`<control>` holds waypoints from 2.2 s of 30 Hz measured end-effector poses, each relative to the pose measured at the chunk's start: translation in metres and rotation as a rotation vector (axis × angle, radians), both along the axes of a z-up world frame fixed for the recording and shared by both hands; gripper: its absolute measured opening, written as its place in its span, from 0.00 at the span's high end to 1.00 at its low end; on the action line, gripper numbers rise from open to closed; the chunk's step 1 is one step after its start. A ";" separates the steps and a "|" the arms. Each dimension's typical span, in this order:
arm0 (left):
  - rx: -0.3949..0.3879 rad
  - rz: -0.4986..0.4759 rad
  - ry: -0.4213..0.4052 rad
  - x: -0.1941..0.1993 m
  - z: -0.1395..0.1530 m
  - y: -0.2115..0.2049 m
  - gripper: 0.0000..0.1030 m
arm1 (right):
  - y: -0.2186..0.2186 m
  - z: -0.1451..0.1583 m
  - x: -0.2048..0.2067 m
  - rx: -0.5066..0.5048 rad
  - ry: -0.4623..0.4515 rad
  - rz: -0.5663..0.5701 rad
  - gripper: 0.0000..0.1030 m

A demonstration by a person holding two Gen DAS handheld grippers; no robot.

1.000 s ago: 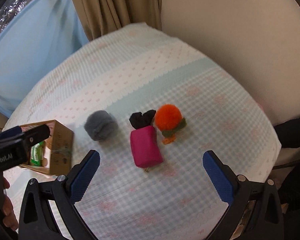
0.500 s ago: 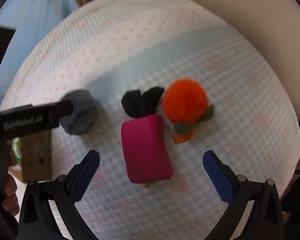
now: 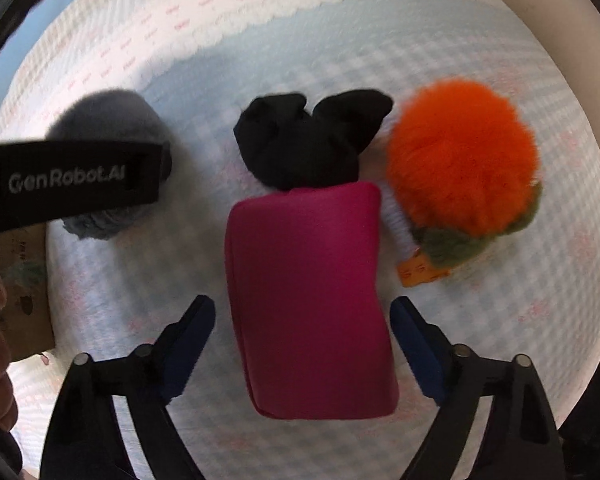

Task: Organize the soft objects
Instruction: 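Grasp the grey sock with the left tool while the right tool grasps the magenta pouch, then carry the sock and pouch into the box and open both tools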

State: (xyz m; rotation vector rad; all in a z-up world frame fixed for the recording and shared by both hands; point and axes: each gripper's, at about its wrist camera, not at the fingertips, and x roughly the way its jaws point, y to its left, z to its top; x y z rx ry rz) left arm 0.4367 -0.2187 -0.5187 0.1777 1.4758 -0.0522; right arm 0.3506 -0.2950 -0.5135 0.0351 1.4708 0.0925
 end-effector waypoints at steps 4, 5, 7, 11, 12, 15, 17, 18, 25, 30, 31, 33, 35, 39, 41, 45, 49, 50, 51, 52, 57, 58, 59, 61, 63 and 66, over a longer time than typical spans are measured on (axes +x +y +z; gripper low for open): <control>-0.005 -0.005 -0.001 0.001 -0.002 -0.005 0.39 | -0.001 -0.008 0.001 -0.031 0.015 0.014 0.34; -0.011 -0.002 0.001 0.001 -0.001 -0.004 0.42 | -0.002 -0.007 0.002 -0.025 0.010 0.010 0.37; -0.024 0.002 0.007 0.003 0.003 -0.003 0.45 | -0.004 -0.004 0.001 -0.026 0.001 0.000 0.42; -0.036 -0.003 0.002 0.000 0.016 0.005 0.52 | -0.006 0.004 0.002 -0.018 -0.007 -0.017 0.52; -0.039 -0.005 -0.002 -0.002 0.020 0.007 0.54 | -0.007 0.006 0.002 -0.014 -0.009 -0.019 0.53; -0.040 -0.008 -0.017 -0.005 0.034 0.010 0.55 | -0.011 0.016 0.000 -0.001 -0.023 -0.029 0.57; -0.046 -0.002 -0.036 -0.008 0.047 0.013 0.56 | -0.012 0.026 -0.006 0.005 -0.041 -0.036 0.59; -0.049 0.000 -0.045 -0.009 0.054 0.015 0.56 | -0.012 0.032 -0.009 0.007 -0.049 -0.037 0.59; -0.065 0.004 -0.132 -0.041 0.113 0.022 0.56 | -0.016 0.080 -0.043 0.017 -0.129 -0.051 0.60; -0.095 0.009 -0.197 -0.062 0.156 0.025 0.56 | -0.019 0.124 -0.061 0.018 -0.202 -0.057 0.61; -0.099 0.010 -0.210 -0.064 0.165 0.025 0.56 | -0.019 0.134 -0.066 0.014 -0.216 -0.059 0.61; -0.114 0.015 -0.241 -0.076 0.184 0.029 0.56 | -0.015 0.154 -0.075 0.008 -0.242 -0.061 0.61; -0.133 0.021 -0.267 -0.087 0.202 0.034 0.56 | -0.013 0.174 -0.082 -0.003 -0.268 -0.056 0.61; -0.154 0.026 -0.329 -0.112 0.237 0.052 0.56 | -0.003 0.204 -0.093 -0.014 -0.321 -0.053 0.61; -0.165 0.035 -0.357 -0.127 0.251 0.065 0.56 | 0.006 0.221 -0.100 -0.010 -0.350 -0.038 0.61; -0.179 0.072 -0.404 -0.156 0.279 0.103 0.56 | 0.030 0.252 -0.115 0.011 -0.397 -0.005 0.61; -0.168 0.100 -0.439 -0.183 0.300 0.150 0.56 | 0.063 0.282 -0.129 0.049 -0.449 0.034 0.61; -0.167 0.109 -0.446 -0.189 0.304 0.163 0.56 | 0.076 0.290 -0.133 0.044 -0.471 0.050 0.61; -0.167 0.115 -0.451 -0.194 0.307 0.174 0.56 | 0.086 0.296 -0.136 0.054 -0.485 0.057 0.61; -0.165 0.122 -0.457 -0.200 0.310 0.186 0.56 | 0.094 0.300 -0.138 0.070 -0.492 0.059 0.61; -0.147 0.159 -0.473 -0.220 0.318 0.244 0.56 | 0.147 0.314 -0.143 0.138 -0.506 0.094 0.61; -0.142 0.169 -0.472 -0.221 0.318 0.255 0.56 | 0.156 0.315 -0.142 0.144 -0.505 0.103 0.61; -0.137 0.176 -0.470 -0.222 0.317 0.264 0.56 | 0.169 0.315 -0.141 0.153 -0.503 0.118 0.61; -0.127 0.199 -0.460 -0.221 0.314 0.287 0.56 | 0.186 0.316 -0.138 0.163 -0.498 0.139 0.61; -0.120 0.223 -0.451 -0.219 0.309 0.306 0.56 | 0.204 0.314 -0.134 0.174 -0.488 0.164 0.61; -0.117 0.264 -0.434 -0.214 0.302 0.334 0.56 | 0.232 0.312 -0.126 0.175 -0.471 0.212 0.61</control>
